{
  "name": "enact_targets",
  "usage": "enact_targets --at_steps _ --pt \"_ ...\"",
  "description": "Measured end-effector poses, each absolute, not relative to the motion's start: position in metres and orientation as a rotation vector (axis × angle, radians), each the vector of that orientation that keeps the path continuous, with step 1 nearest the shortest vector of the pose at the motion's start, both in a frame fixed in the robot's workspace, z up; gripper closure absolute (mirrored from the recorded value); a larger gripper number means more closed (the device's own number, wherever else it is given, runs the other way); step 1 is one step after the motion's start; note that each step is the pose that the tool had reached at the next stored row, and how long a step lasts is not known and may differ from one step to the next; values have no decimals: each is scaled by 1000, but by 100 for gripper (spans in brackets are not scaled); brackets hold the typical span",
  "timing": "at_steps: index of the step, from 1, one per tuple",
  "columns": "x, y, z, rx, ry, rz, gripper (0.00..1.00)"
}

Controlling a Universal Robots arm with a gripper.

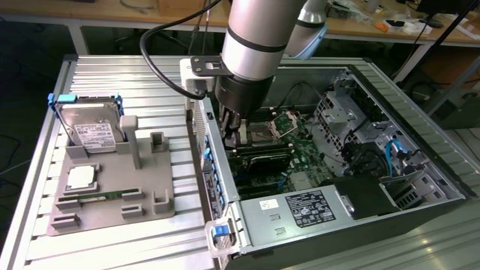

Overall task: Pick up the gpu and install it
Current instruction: 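Press down on the gpu until it lock into place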

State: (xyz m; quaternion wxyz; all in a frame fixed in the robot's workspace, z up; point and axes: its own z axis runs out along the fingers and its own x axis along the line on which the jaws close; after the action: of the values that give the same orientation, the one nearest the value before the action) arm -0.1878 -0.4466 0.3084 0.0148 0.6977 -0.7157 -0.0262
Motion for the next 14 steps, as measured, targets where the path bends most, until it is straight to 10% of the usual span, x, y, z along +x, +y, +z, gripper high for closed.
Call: enact_targets --at_steps 14 --pt "-192 -447 309 2172 -2226 -80 89"
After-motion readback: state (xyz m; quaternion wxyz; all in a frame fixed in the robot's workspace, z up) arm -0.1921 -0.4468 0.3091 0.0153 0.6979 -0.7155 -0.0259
